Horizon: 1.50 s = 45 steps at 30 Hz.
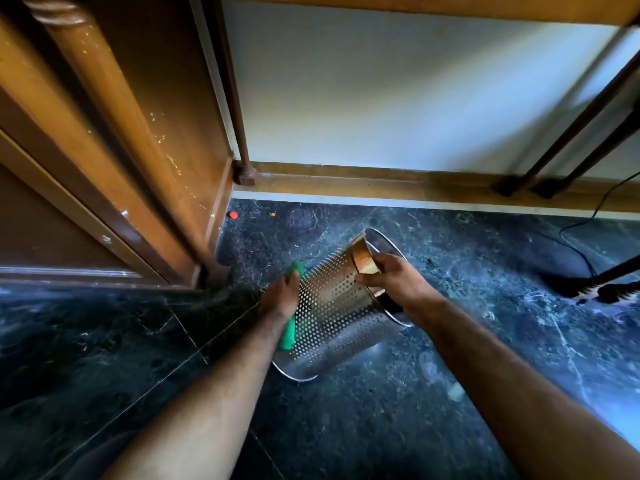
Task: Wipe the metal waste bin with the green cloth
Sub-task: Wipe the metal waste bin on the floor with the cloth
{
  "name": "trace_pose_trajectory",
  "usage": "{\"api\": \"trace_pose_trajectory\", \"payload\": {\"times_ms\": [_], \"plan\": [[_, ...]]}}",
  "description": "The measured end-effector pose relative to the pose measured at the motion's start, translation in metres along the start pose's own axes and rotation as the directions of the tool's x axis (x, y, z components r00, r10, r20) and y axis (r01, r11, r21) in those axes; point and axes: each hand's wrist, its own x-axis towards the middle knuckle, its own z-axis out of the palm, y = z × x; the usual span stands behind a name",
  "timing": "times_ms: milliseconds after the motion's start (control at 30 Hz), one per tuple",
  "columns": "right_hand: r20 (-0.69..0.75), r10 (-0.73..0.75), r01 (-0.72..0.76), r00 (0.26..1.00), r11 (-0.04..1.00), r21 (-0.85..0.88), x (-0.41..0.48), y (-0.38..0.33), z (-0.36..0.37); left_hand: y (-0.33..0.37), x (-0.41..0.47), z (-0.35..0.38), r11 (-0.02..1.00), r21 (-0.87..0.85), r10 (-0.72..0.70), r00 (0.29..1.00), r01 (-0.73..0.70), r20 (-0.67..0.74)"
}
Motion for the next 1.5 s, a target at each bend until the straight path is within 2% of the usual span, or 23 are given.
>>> {"api": "trace_pose_trajectory", "payload": {"times_ms": [67, 133, 300, 433, 500, 567, 667, 733, 800, 867, 967, 1033, 1133, 1200, 1300, 1400, 1500], "plan": [[0.055, -0.031, 0.032, 0.998, 0.999, -0.014, -0.002, 0.0, 0.004, 0.016, 0.008, -0.01, 0.999, -0.03, -0.014, 1.0, 0.015, 0.024], [0.118, -0.038, 0.044, 0.992, 0.998, -0.046, -0.003, 0.0, 0.006, 0.044, 0.011, -0.019, 0.992, -0.12, 0.031, 0.999, -0.026, 0.037], [0.209, -0.021, 0.061, 0.978, 0.98, -0.187, 0.003, -0.006, 0.004, 0.113, 0.005, -0.027, 0.904, -0.352, 0.246, 0.969, -0.243, -0.039], [0.055, -0.116, 0.121, 0.992, 0.988, -0.092, 0.008, -0.015, 0.009, 0.102, -0.02, -0.01, 0.802, -0.311, 0.501, 0.858, -0.51, -0.116], [-0.017, -0.131, 0.131, 0.991, 0.991, -0.037, 0.01, -0.014, 0.012, 0.076, -0.024, 0.001, 0.751, -0.277, 0.57, 0.8, -0.599, -0.187], [-0.055, -0.119, 0.119, 0.991, 0.993, 0.011, 0.01, -0.01, 0.011, 0.048, -0.023, 0.006, 0.78, -0.267, 0.517, 0.823, -0.566, -0.236], [-0.078, -0.102, 0.101, 0.992, 0.995, -0.012, 0.008, -0.006, 0.009, 0.019, -0.009, 0.003, 0.927, -0.143, 0.31, 0.922, -0.347, -0.232], [-0.058, -0.11, 0.107, 0.992, 0.993, -0.057, 0.007, -0.003, 0.009, 0.013, 0.006, -0.006, 0.977, -0.141, 0.137, 0.98, -0.157, -0.143], [0.002, -0.116, 0.115, 0.993, 0.988, -0.105, 0.006, -0.001, 0.013, 0.017, 0.018, -0.016, 0.982, -0.187, -0.019, 1.0, 0.019, 0.001], [0.07, -0.104, 0.114, 0.992, 0.98, -0.162, 0.005, -0.001, 0.018, 0.031, 0.024, -0.023, 0.942, -0.318, -0.068, 0.987, 0.111, 0.143], [0.173, -0.114, 0.161, 0.978, 0.945, -0.285, 0.004, -0.002, 0.018, 0.067, 0.025, -0.032, 0.814, -0.56, -0.01, 0.968, 0.154, 0.251], [0.196, -0.13, 0.196, 0.972, 0.909, -0.368, 0.004, -0.005, 0.017, 0.095, 0.02, -0.041, 0.759, -0.643, 0.051, 0.976, 0.099, 0.211], [0.168, -0.2, 0.258, 0.965, 0.831, -0.493, 0.005, -0.009, 0.016, 0.123, 0.005, -0.054, 0.796, -0.589, 0.217, 0.974, -0.141, 0.06], [0.163, -0.217, 0.272, 0.962, 0.777, -0.568, 0.007, -0.011, 0.015, 0.13, -0.003, -0.058, 0.785, -0.579, 0.259, 0.966, -0.22, -0.017], [0.175, -0.194, 0.261, 0.965, 0.686, -0.68, 0.008, -0.014, 0.014, 0.123, -0.008, -0.062, 0.722, -0.662, 0.161, 0.979, -0.202, -0.122], [0.181, -0.161, 0.241, 0.97, 0.546, -0.803, 0.009, -0.01, 0.016, 0.103, -0.009, -0.066, 0.555, -0.831, -0.049, 0.996, -0.033, -0.072], [0.197, -0.143, 0.238, 0.97, 0.397, -0.887, 0.009, -0.003, 0.019, 0.083, -0.014, -0.065, 0.382, -0.923, -0.185, 0.983, 0.055, -0.018]]}}
